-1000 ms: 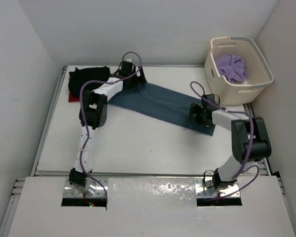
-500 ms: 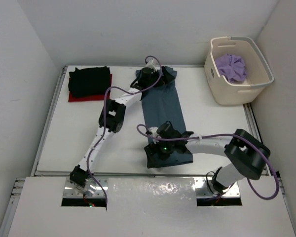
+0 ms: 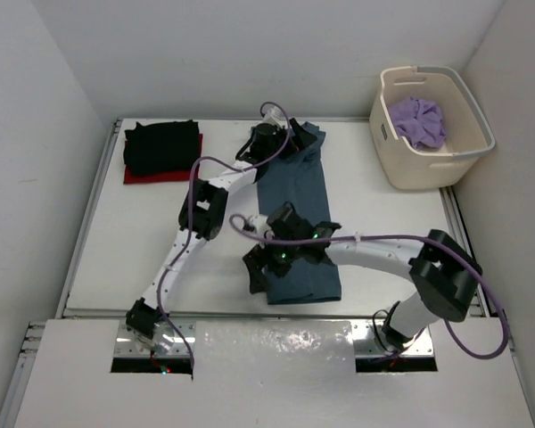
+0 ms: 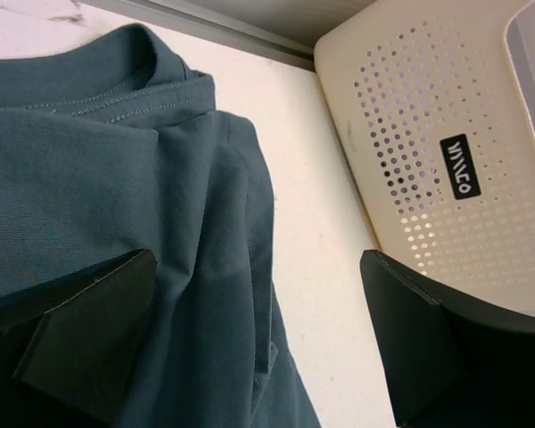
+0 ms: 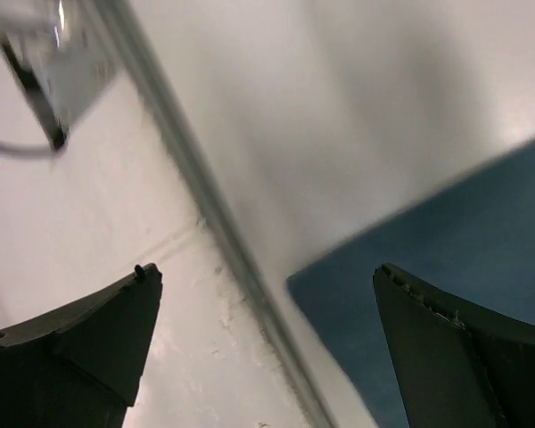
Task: Fold and stack the t-shirts
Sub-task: Rotate the tshirt 90 degrees
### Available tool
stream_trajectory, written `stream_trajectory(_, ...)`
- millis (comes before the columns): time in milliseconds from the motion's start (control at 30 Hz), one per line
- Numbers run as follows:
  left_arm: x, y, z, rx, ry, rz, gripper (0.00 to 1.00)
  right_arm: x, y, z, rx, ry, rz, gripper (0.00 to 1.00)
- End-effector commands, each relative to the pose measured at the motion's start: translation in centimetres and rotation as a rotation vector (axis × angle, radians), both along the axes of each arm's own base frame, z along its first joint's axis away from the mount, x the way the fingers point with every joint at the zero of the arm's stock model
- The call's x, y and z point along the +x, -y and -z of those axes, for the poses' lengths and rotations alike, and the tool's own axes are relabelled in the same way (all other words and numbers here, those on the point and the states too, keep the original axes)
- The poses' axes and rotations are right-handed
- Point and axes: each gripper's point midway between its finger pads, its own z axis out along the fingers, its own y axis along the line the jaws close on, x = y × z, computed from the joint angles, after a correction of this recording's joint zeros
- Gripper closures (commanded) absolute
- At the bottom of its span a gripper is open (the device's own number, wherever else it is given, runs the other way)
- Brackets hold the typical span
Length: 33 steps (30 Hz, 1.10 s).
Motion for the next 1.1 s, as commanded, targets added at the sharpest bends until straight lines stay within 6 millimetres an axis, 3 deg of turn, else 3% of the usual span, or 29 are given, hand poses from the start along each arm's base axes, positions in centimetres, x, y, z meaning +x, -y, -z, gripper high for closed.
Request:
stream_trajectory(0,1.1,-2.8,-8.8,0.004,0.129,-0.027,0.0,8.0,1.5,-5.9,0.061,0.177,0.214,0.01)
stream_trajectory(33,1.4,-3.8,-10.1,0.006,0.141,-0.04,0.0,9.6,2.3,-6.4,0.068,0.185,0.265,0.01)
stream_trajectory(100,1.3,-4.9,-13.6,0.001,0.187,-0.04,0.0,14.0,5.8,-6.9,0.039,0.209,0.409,0.01)
stream_trajectory(133,1.2,-6.2,-16.8,0.006,0.227,-0.05,0.0,15.8,6.6,-7.7,0.029,0.259,0.425,0.01)
stream_trajectory(167,1.1,-6.9,-18.1,0.012,0.238,-0.053,0.0,18.3,8.9,-7.7,-0.014,0.294,0.511,0.01)
stream_trajectory(200,0.2,-7.7,-21.6,0.017,0.284,-0.046,0.0,19.9,9.8,-8.6,-0.036,0.316,0.547,0.01)
stream_trajectory(233,-0.2,-8.6,-21.0,0.039,0.259,-0.047,0.0,21.1,10.6,-8.5,-0.055,0.323,0.569,0.01)
stream_trajectory(267,-0.5,-9.7,-21.7,0.053,0.272,-0.053,0.0,23.3,12.7,-7.5,-0.097,0.321,0.645,0.01)
stream_trajectory(300,-1.4,-10.7,-24.8,0.077,0.326,-0.077,0.0,25.3,13.1,-8.6,-0.08,0.343,0.689,0.01)
stream_trajectory(333,-1.8,-11.5,-23.7,0.115,0.296,-0.095,0.0,26.5,13.5,-8.5,-0.076,0.346,0.705,0.01)
stream_trajectory(367,-2.2,-12.2,-23.7,0.149,0.292,-0.11,0.0,28.1,14.6,-7.0,-0.102,0.324,0.728,0.01)
stream_trajectory(400,-3.0,-13.6,-24.3,0.218,0.271,-0.147,0.0,30.1,14.7,-8.4,-0.086,0.348,0.742,0.01)
stream_trajectory(433,-3.7,-14.4,-22.4,0.261,0.214,-0.167,0.0,31.1,15.1,-7.9,-0.107,0.354,0.718,0.01)
stream_trajectory(467,-4.4,-15.0,-21.6,0.286,0.189,-0.176,0.0,32.0,15.9,-5.4,-0.16,0.316,0.718,0.02)
stream_trajectory(500,-6.3,-15.9,-19.7,0.322,0.142,-0.176,0.0,33.8,16.0,-6.4,-0.159,0.358,0.72,0.03)
stream_trajectory(567,-9.3,-17.1,-17.3,0.346,0.09,-0.179,0.0,36.1,16.3,-4.9,-0.206,0.389,0.664,0.05)
stream_trajectory(600,-9.5,-17.2,-19.4,0.323,0.131,-0.191,0.0,36.9,16.5,-4.5,-0.224,0.398,0.65,0.06)
stream_trajectory(633,-11.2,-17.8,-15.8,0.349,0.058,-0.182,0.0,37.5,16.7,-3.8,-0.254,0.424,0.607,0.06)
stream_trajectory(800,-17.0,-18.8,-11.0,0.327,-0.064,-0.157,0.0,41.6,16.8,-0.5,-0.312,0.476,0.557,0.17)
stream_trajectory(867,-18.1,-19.1,-10.6,0.331,-0.079,-0.153,0.0,43.1,16.5,-0.6,-0.3,0.499,0.566,0.22)
stream_trajectory(900,-18.9,-19.2,-9.4,0.343,-0.114,-0.144,0.0,43.4,16.4,0.7,-0.307,0.487,0.565,0.23)
stream_trajectory(1067,-20.4,-19.5,-8.6,0.367,-0.137,-0.134,0.0,45.0,16.3,1.5,-0.291,0.511,0.629,0.34)
